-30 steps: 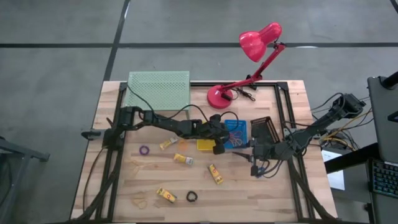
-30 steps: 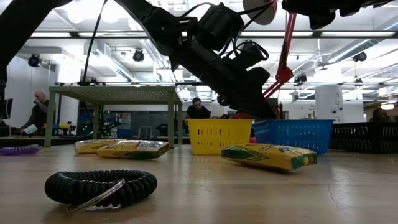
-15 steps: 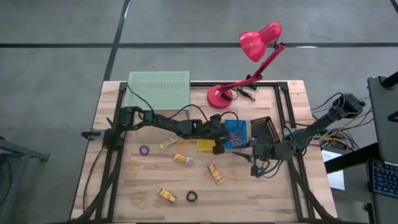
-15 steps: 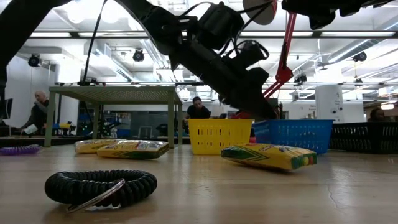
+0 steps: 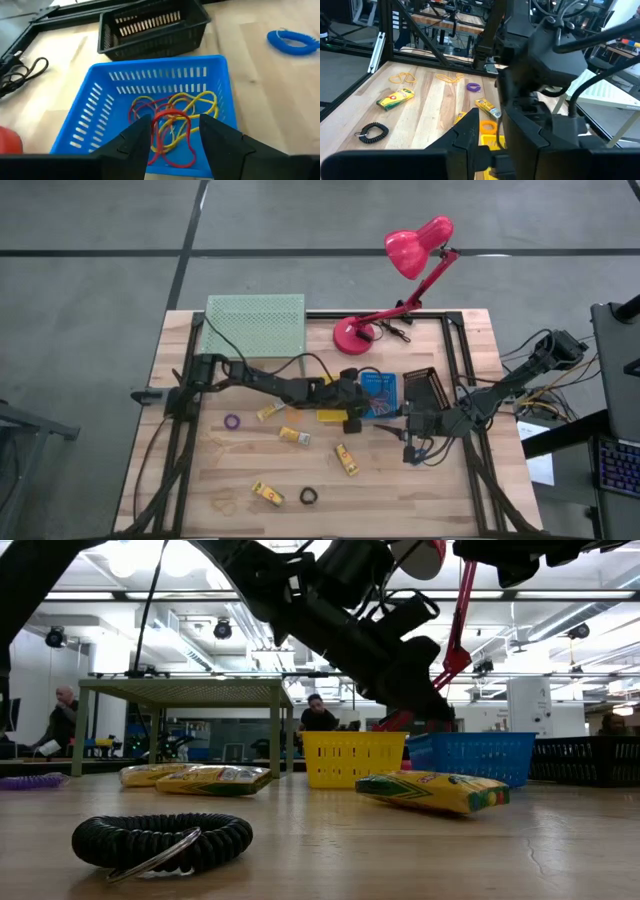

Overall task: Pick & Place Office Desk Supplies
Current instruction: Put the red rubber band into the blue basket, then put the top yellow rubber band into the blue basket

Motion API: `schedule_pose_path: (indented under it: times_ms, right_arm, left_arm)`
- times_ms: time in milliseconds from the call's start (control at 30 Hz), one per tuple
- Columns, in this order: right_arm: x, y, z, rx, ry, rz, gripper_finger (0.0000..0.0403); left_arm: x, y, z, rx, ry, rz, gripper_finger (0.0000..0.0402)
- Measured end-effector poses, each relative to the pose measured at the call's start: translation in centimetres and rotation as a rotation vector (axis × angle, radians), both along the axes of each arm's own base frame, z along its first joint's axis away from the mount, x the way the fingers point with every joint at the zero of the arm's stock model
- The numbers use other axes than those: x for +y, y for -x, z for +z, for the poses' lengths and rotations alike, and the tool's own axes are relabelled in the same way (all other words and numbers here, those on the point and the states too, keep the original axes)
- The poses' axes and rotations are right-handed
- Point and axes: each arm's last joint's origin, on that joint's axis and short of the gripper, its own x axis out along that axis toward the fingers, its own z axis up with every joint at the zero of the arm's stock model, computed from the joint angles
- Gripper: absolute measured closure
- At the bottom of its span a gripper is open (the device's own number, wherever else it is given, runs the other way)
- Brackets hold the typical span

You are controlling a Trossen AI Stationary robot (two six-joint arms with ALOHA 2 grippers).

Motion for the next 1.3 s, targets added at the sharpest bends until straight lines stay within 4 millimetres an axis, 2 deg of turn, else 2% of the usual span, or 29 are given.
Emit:
schedule_pose_path:
  times_ms: [133,233,533,667,1033,1300]
  right_arm:
    - [0.0,0.0,0.0,0.000,0.000,0.001,0.0327]
    - [0.0,0.0,0.0,0.000,0.000,0.000,0.0330]
    - [0.0,0.0,0.0,0.000,0.000,0.000,0.0327]
    - [0.0,0.0,0.0,0.000,0.000,0.000,0.0322]
    - [0.0,0.0,0.0,0.000,0.000,0.001,0.0314]
    - [0.0,0.0,0.0,0.000,0.000,0.000,0.0325]
  left_arm:
    - [0.3,0.0,0.0,0.002,-0.021,0.051,0.0231]
    - [0.4,0.1,-0.1,0.014,0.024,0.008,0.0231]
    - [0.5,0.1,0.3,-0.002,0.020,0.031,0.0231]
    - [0.0,0.7,1.5,0.016,0.049,0.038,0.0231]
    - [-1.6,5.7,7.2,0.246,0.179,0.144,0.0231]
    - [-3.4,9.8,9.2,0.405,0.202,0.342,0.0237]
